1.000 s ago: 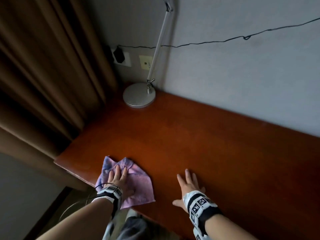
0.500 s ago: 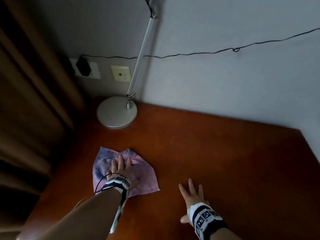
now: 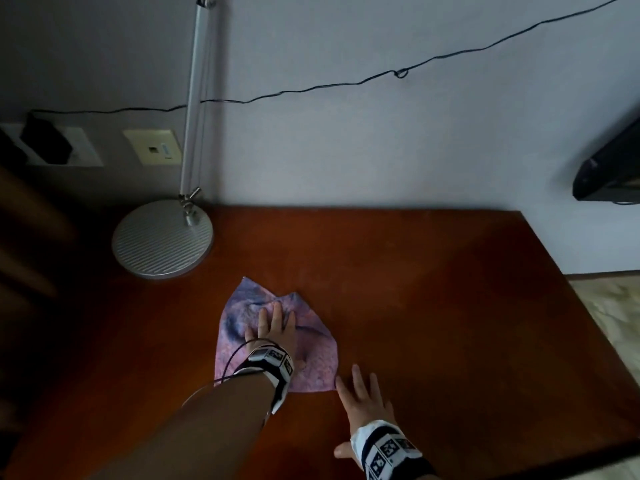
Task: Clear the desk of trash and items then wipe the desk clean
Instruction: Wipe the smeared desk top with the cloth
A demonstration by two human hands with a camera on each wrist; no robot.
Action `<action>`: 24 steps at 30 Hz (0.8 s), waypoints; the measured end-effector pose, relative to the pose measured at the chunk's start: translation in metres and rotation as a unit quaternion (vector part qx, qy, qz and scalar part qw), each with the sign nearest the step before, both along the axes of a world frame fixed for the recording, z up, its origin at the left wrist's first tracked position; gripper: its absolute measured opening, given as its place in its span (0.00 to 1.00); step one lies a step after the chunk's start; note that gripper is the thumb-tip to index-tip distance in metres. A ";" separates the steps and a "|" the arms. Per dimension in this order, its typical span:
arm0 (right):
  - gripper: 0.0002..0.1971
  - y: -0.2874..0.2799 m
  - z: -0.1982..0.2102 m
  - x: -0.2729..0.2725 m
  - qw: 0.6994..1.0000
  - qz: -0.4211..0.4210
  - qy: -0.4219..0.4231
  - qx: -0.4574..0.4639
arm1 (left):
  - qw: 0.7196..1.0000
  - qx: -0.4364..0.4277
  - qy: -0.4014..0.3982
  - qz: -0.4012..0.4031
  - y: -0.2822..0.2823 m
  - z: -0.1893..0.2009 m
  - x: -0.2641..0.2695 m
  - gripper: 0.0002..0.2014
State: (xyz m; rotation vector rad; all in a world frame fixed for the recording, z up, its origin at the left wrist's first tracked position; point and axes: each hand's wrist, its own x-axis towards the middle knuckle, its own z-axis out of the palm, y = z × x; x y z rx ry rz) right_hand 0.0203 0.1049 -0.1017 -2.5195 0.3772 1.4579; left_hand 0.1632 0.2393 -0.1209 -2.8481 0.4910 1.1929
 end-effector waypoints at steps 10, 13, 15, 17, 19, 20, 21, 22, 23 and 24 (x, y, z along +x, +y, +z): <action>0.55 -0.009 0.002 0.006 0.999 -0.017 -0.009 0.039 | 0.999 -0.007 -0.036 0.021 -0.034 -0.001 0.023 0.52; 0.51 -0.036 0.008 0.009 0.995 -0.038 -0.063 0.061 | 0.998 -0.006 -0.043 0.044 -0.052 -0.003 0.035 0.52; 0.50 -0.065 0.012 0.007 0.993 -0.050 -0.098 0.037 | 0.997 -0.002 -0.044 0.057 -0.066 -0.004 0.044 0.52; 0.51 -0.100 0.013 -0.001 0.991 -0.073 -0.110 0.001 | 0.996 0.006 -0.052 0.070 -0.081 -0.005 0.054 0.52; 0.54 -0.135 0.011 -0.014 0.990 -0.094 -0.097 -0.025 | 0.994 0.006 -0.064 0.085 -0.094 -0.008 0.063 0.53; 0.55 -0.149 0.010 -0.021 0.991 -0.098 -0.083 -0.033 | 0.993 0.004 -0.071 0.094 -0.099 -0.009 0.067 0.53; 0.56 -0.163 0.006 -0.028 0.992 -0.099 -0.067 -0.037 | 0.992 0.002 -0.079 0.102 -0.105 -0.010 0.070 0.53; 0.57 -0.175 0.002 -0.035 0.993 -0.095 -0.053 -0.037 | 0.990 0.002 -0.087 0.110 -0.113 -0.010 0.073 0.53; 0.58 -0.182 -0.002 -0.039 0.995 -0.088 -0.044 -0.035 | 0.989 0.003 -0.095 0.117 -0.118 -0.009 0.077 0.53; 0.58 -0.187 -0.006 -0.043 0.996 -0.079 -0.040 -0.032 | 0.987 0.004 -0.101 0.124 -0.122 -0.009 0.079 0.54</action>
